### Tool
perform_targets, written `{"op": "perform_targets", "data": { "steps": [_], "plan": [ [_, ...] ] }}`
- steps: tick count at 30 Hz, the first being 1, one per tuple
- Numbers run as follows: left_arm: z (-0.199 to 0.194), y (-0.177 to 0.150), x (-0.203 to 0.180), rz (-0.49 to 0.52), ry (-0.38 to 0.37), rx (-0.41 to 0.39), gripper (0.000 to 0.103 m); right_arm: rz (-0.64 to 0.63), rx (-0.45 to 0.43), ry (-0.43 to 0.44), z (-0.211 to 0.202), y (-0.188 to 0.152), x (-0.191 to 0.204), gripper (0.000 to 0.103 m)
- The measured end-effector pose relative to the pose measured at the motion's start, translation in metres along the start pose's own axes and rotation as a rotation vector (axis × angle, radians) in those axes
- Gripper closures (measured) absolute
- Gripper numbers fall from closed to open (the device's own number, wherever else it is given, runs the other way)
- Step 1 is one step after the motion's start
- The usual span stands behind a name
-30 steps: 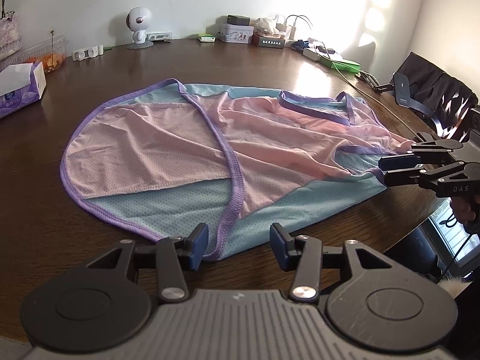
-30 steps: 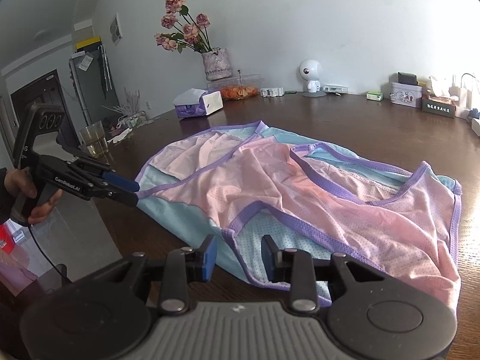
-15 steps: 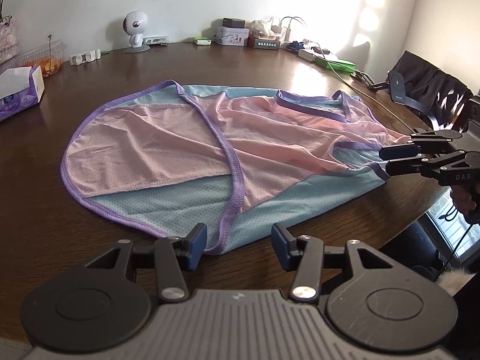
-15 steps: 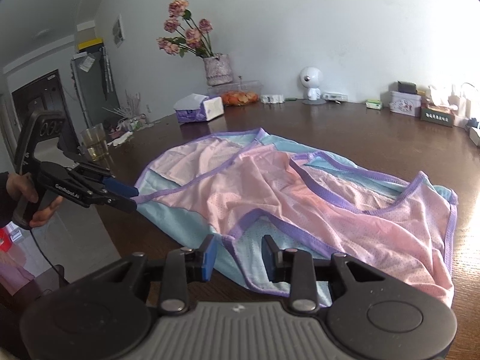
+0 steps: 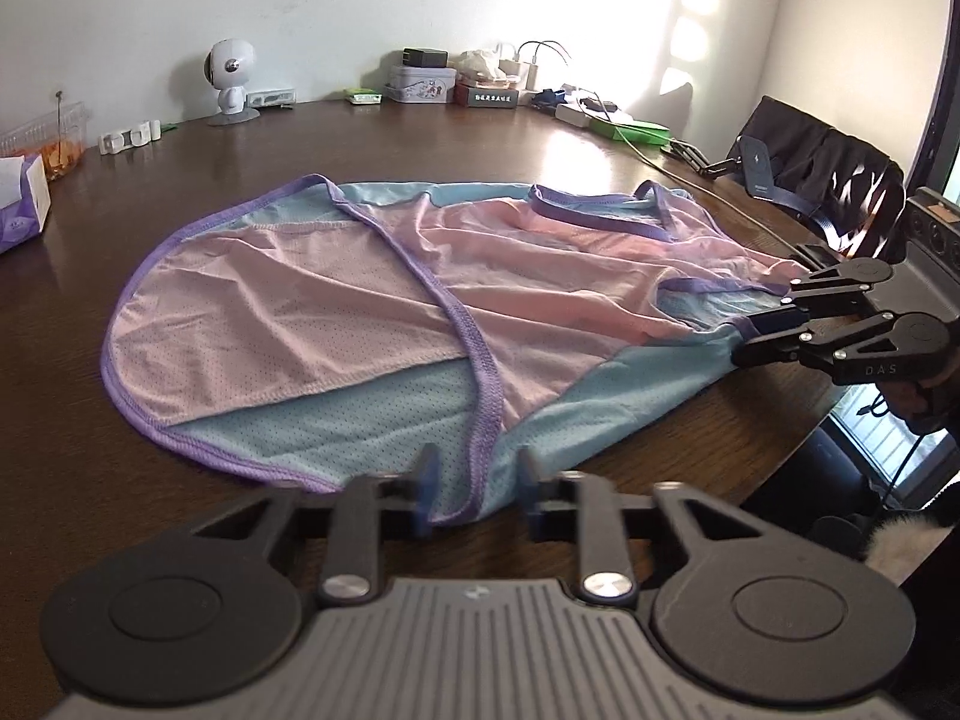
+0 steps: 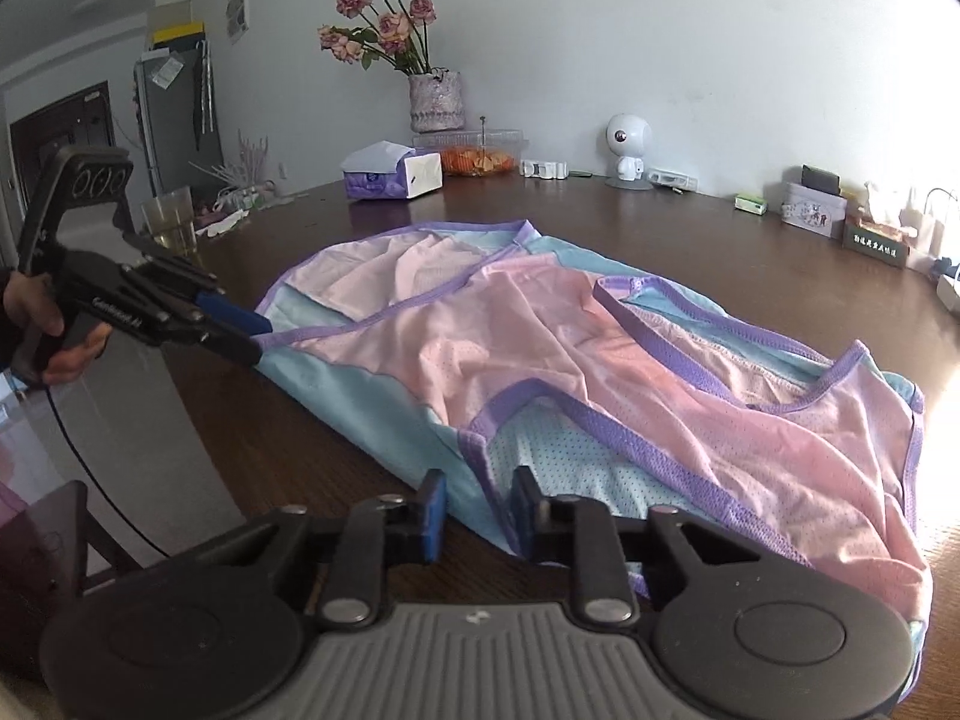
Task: Fold clothes
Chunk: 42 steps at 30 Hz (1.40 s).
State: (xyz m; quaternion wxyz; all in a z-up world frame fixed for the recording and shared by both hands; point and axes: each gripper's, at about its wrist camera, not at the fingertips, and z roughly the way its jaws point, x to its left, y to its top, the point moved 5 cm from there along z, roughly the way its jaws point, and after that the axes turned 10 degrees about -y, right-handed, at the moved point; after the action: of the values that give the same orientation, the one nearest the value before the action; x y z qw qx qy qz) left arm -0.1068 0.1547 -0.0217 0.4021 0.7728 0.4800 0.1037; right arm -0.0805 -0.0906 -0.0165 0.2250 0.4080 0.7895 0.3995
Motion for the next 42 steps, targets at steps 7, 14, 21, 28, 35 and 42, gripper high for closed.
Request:
{"op": "perform_targets", "data": {
  "steps": [7,14,21,28,35,42],
  "plan": [
    [-0.001,0.034,-0.002,0.076,0.000,-0.033,0.101,0.032,0.005,-0.010,-0.002,0.007,-0.012,0.102],
    [0.018,0.083,0.026,0.132,0.008,-0.037,0.101,0.101,-0.016,-0.044,0.014,0.052,-0.048,0.102],
    [0.057,0.110,0.073,0.068,0.012,-0.010,0.098,0.227,0.069,-0.142,0.073,0.077,-0.091,0.089],
    [0.018,0.088,0.082,-0.019,0.028,-0.065,0.063,0.161,-0.031,-0.115,-0.011,0.053,-0.136,0.059],
    [0.010,0.066,0.080,-0.078,0.030,-0.055,0.058,0.047,0.029,-0.121,-0.033,0.000,-0.125,0.063],
    [0.027,0.057,0.079,-0.089,0.074,0.002,0.058,0.075,0.042,-0.170,-0.021,-0.014,-0.121,0.095]
  ]
}}
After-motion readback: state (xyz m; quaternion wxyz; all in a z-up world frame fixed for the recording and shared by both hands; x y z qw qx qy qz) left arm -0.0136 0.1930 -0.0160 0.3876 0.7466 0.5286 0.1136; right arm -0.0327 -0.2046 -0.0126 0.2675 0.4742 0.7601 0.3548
